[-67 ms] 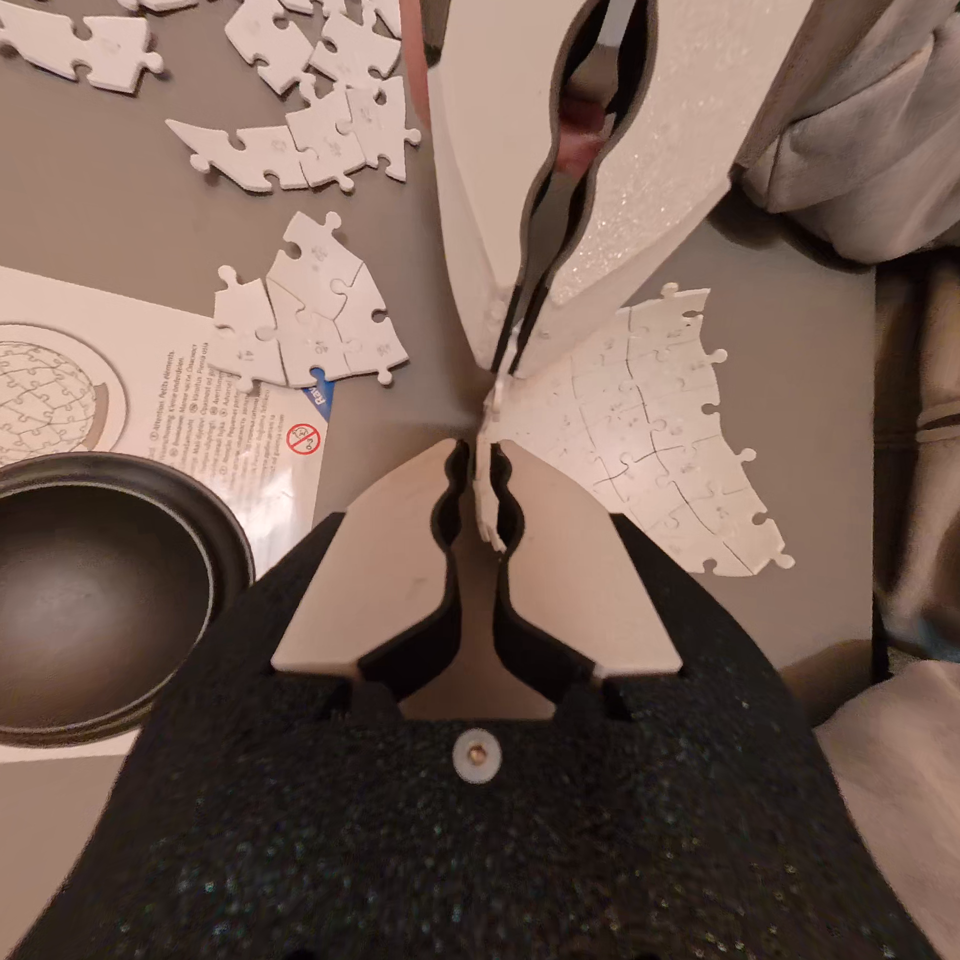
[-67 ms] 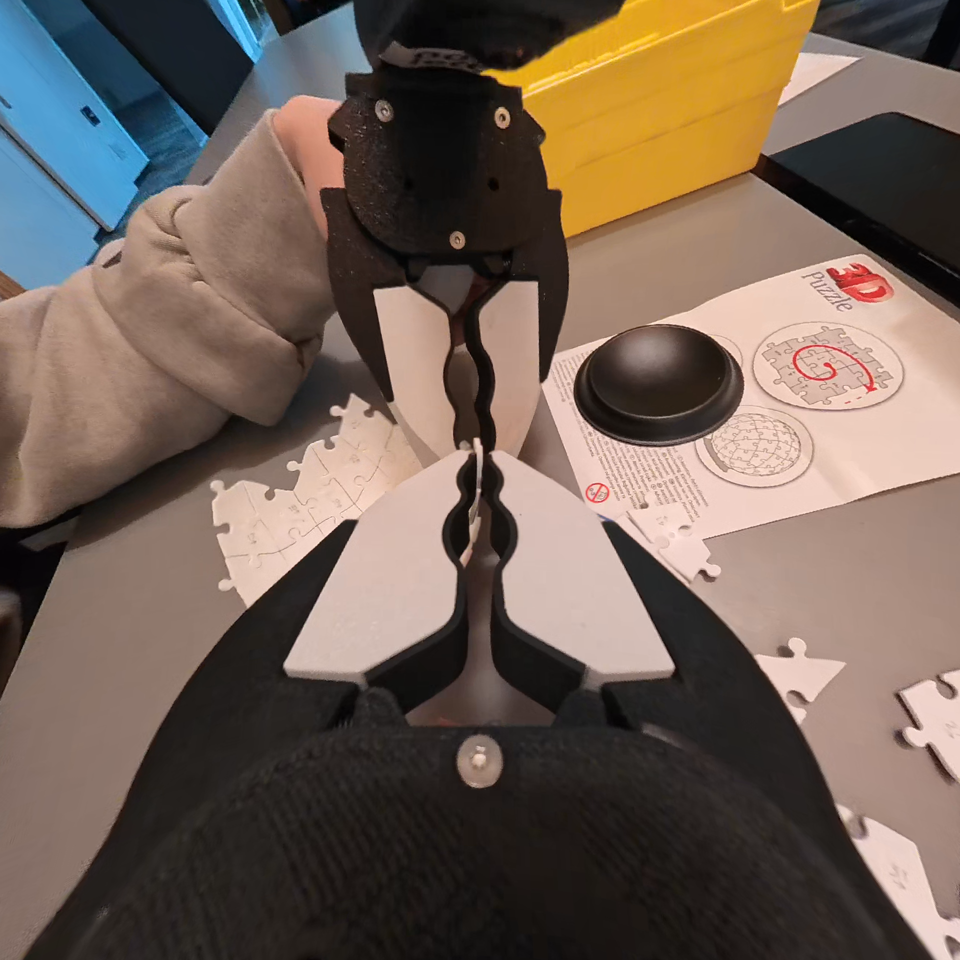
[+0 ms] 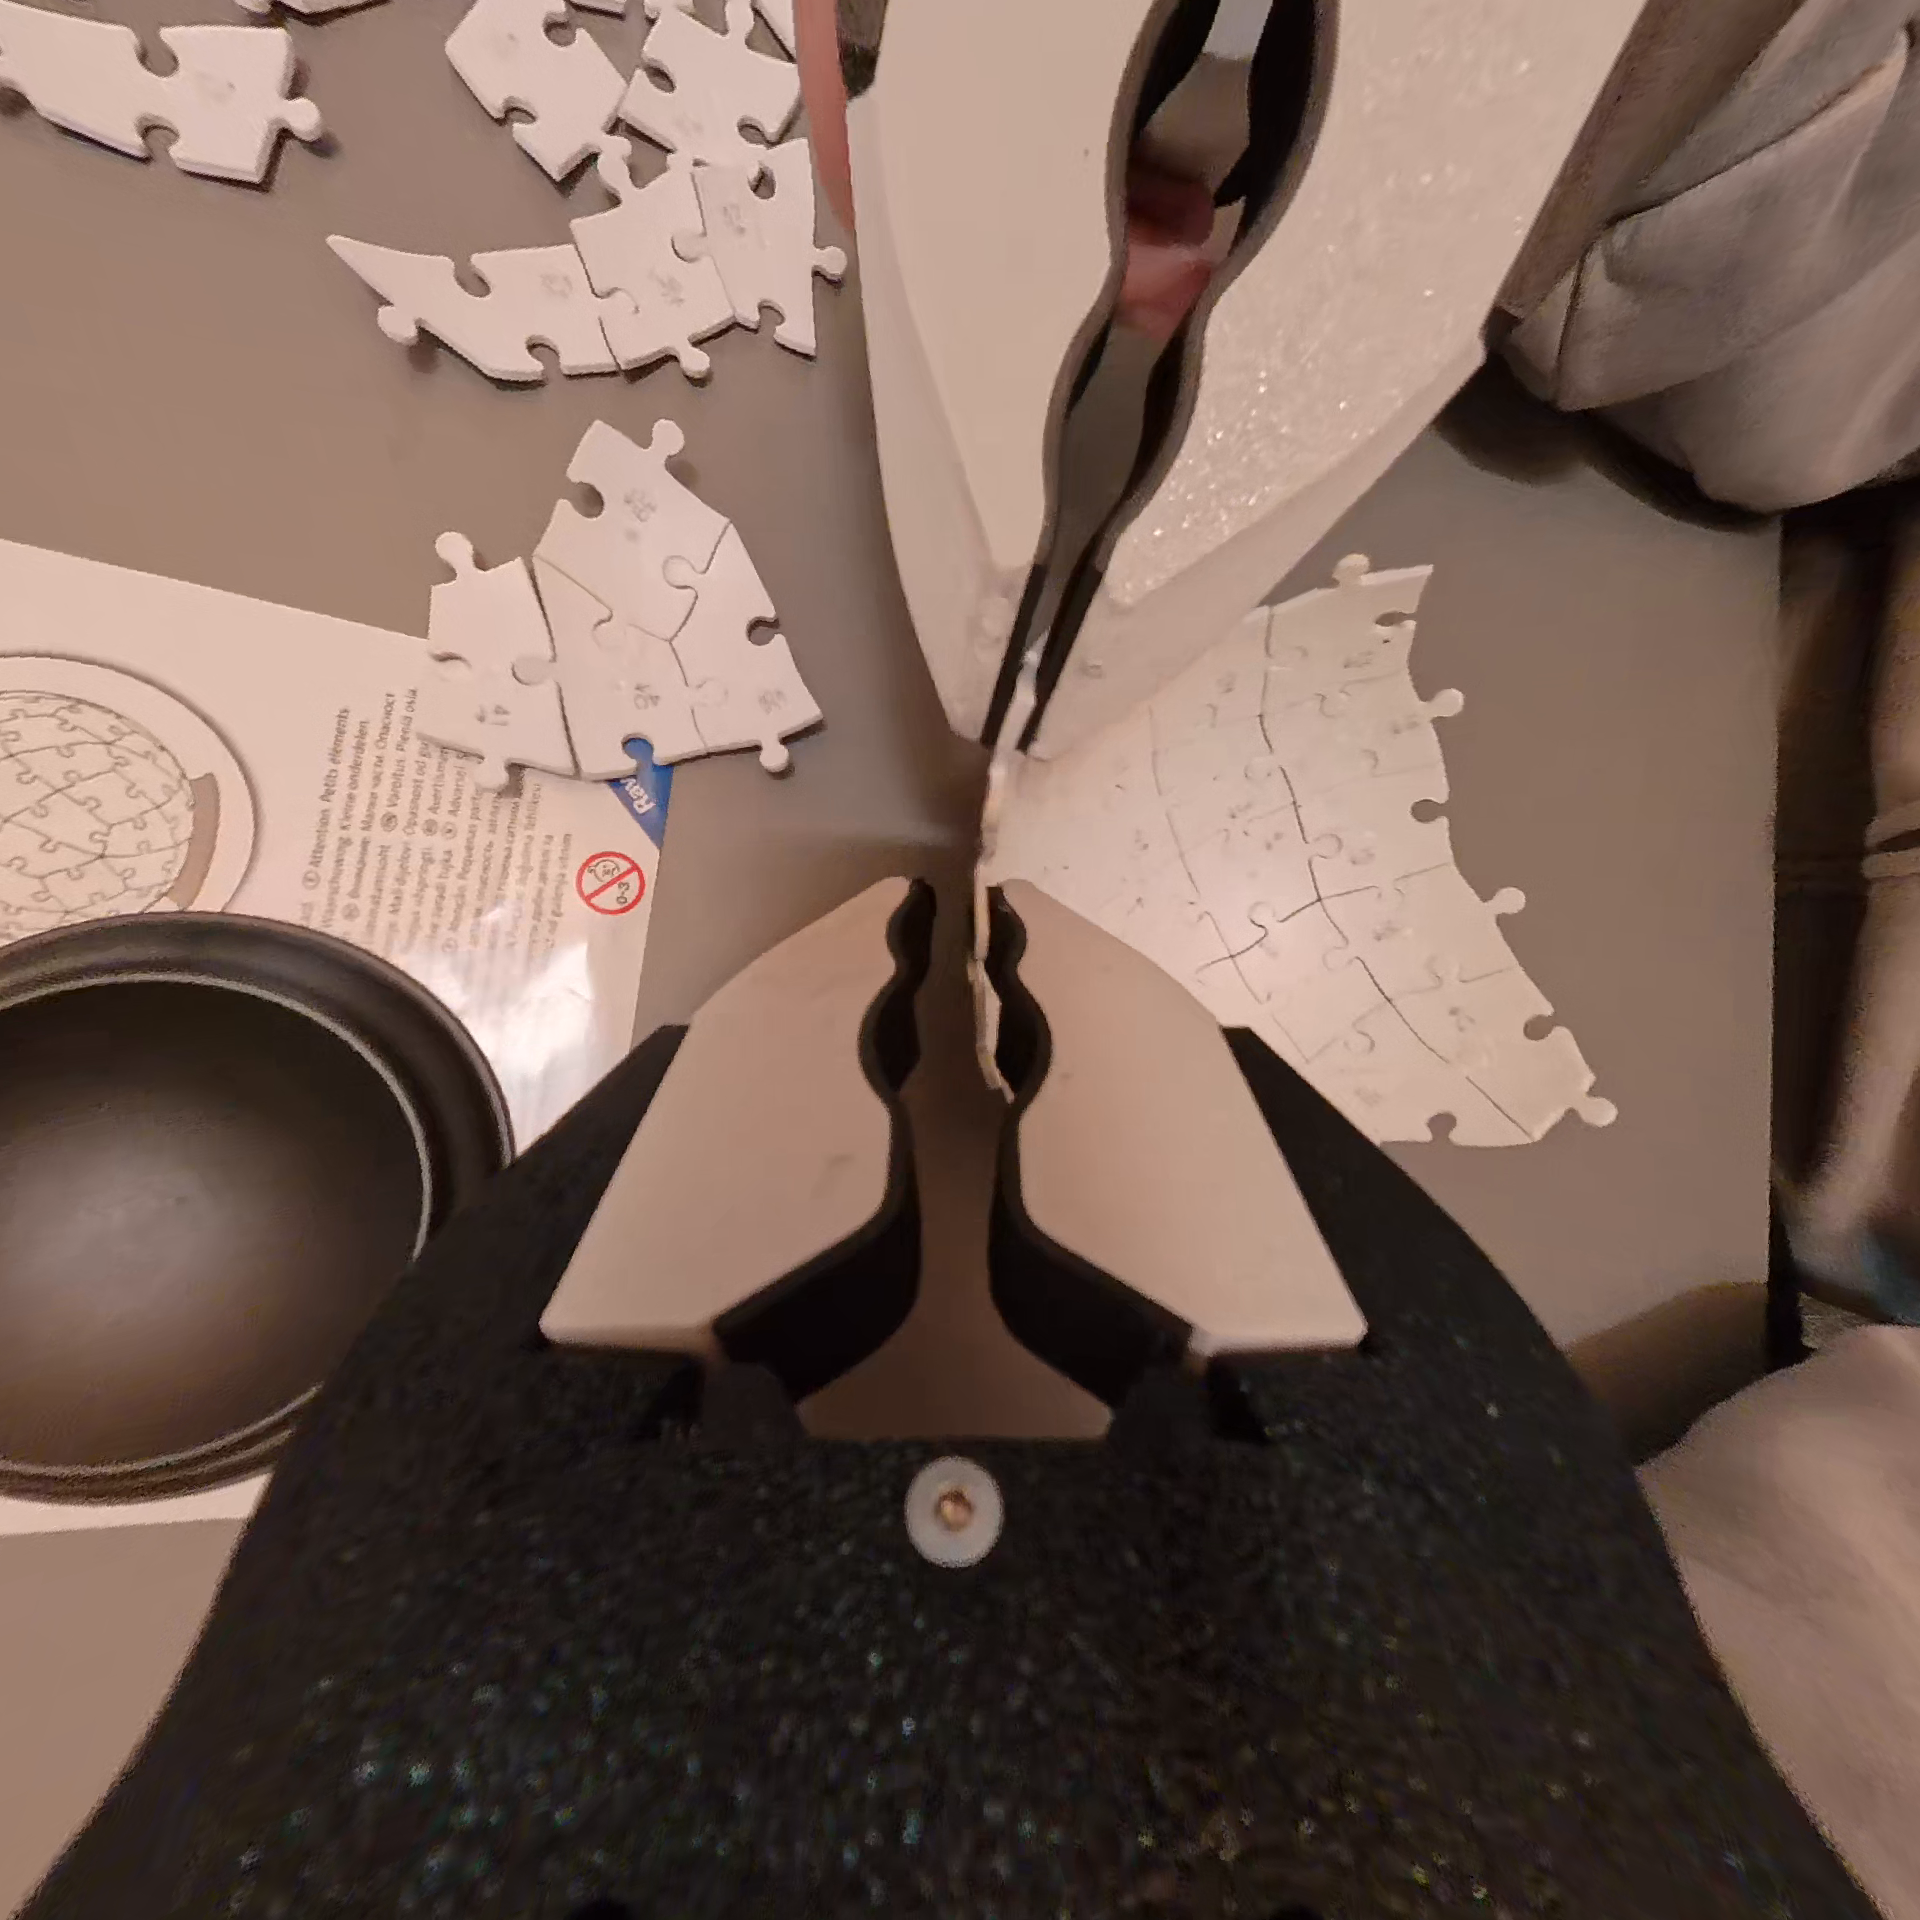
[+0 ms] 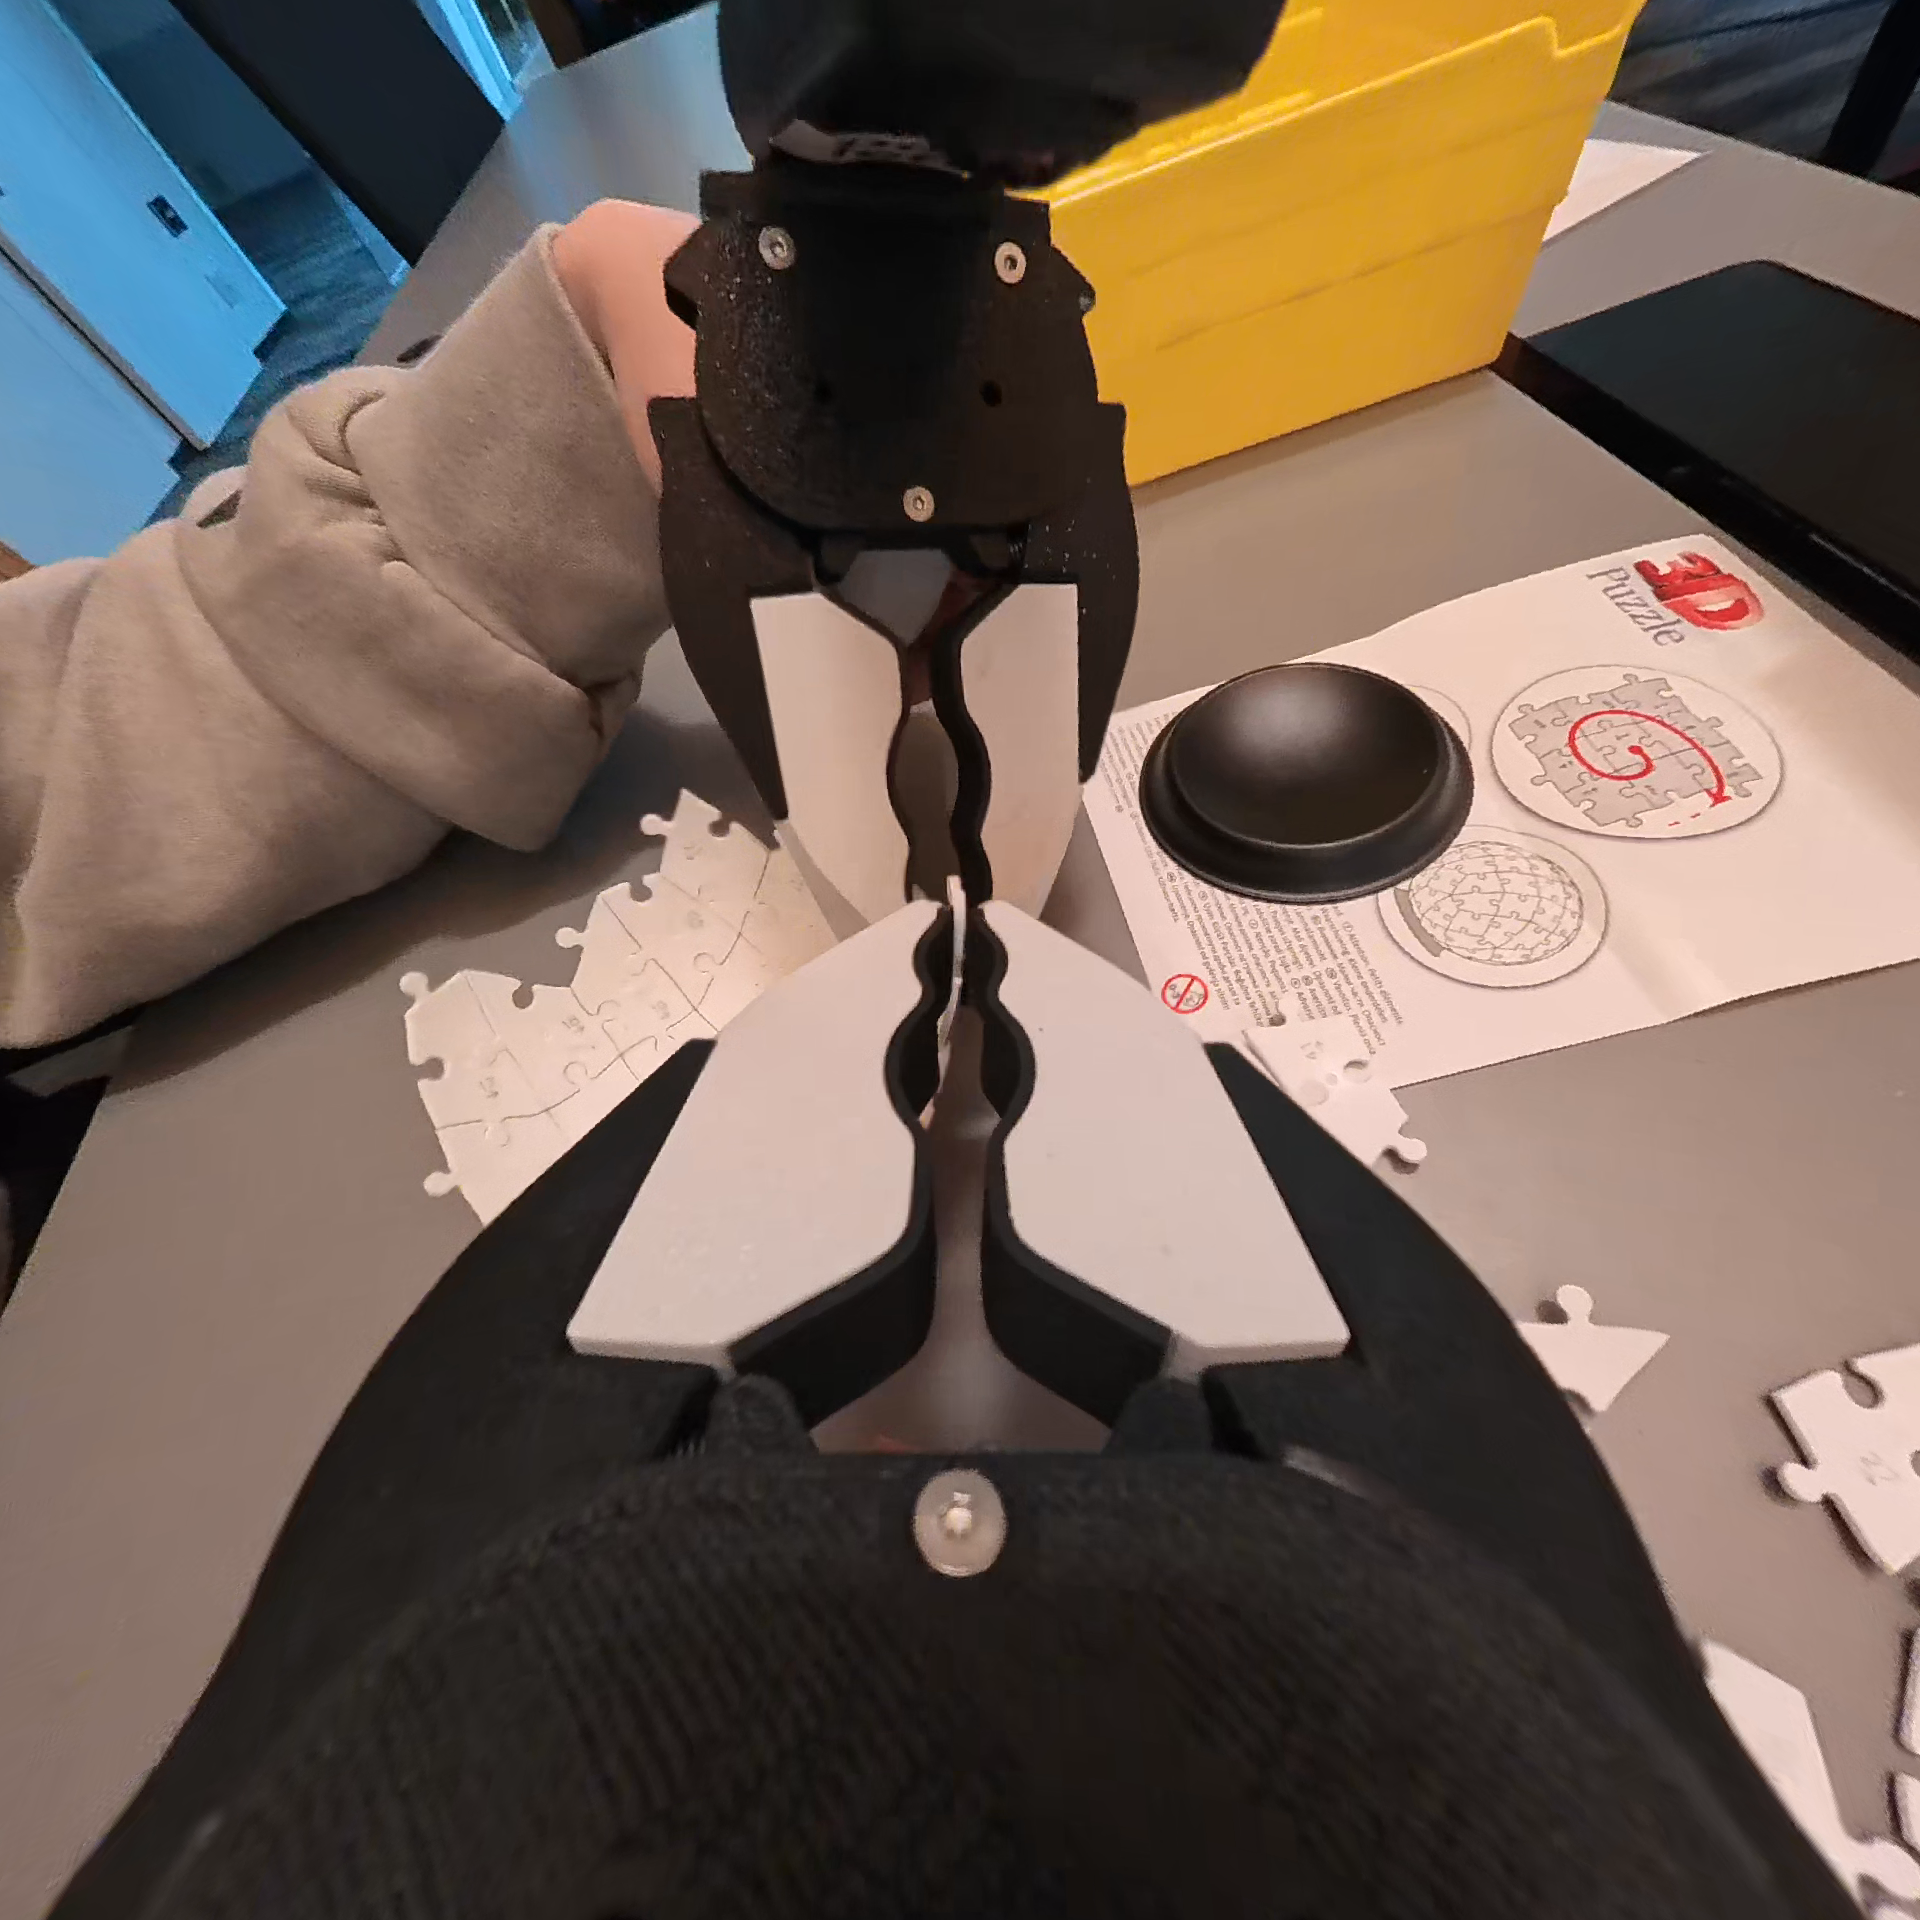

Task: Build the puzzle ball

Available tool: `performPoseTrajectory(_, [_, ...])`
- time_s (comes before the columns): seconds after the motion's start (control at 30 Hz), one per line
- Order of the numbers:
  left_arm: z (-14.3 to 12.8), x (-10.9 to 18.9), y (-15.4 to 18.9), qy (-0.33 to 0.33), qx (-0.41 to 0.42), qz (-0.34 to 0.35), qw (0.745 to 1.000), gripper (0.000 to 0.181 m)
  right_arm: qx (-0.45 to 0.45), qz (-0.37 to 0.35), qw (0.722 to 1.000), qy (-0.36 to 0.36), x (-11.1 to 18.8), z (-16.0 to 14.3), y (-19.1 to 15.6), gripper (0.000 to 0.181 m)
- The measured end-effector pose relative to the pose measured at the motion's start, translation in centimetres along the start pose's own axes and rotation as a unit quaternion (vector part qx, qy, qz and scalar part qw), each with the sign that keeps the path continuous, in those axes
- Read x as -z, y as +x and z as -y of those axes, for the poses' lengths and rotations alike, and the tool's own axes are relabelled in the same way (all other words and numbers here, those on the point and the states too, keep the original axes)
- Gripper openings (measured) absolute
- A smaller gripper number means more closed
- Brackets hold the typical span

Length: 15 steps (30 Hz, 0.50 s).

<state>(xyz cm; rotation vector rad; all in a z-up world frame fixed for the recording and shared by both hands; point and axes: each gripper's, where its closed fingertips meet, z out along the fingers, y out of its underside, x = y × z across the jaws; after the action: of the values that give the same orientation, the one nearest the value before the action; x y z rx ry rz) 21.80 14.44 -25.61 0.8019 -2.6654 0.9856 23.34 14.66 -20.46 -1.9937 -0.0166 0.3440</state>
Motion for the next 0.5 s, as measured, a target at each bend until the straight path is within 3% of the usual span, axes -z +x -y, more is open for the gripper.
performPoseTrajectory(0.37, [0.1, -0.1, 0.3, 0.027, 0.026, -0.034, 0.999, 0.011, 0.055, 0.013, 0.998, 0.012, -0.7, 0.5, -0.7, 0.002])
performPoseTrajectory(0.5, [-0.6, 1.4, -0.3, 0.022, 0.043, 0.000, 0.999, 0.014, 0.057, 0.014, 0.998, -0.005, -0.8, 0.0, -0.8, 0.002])
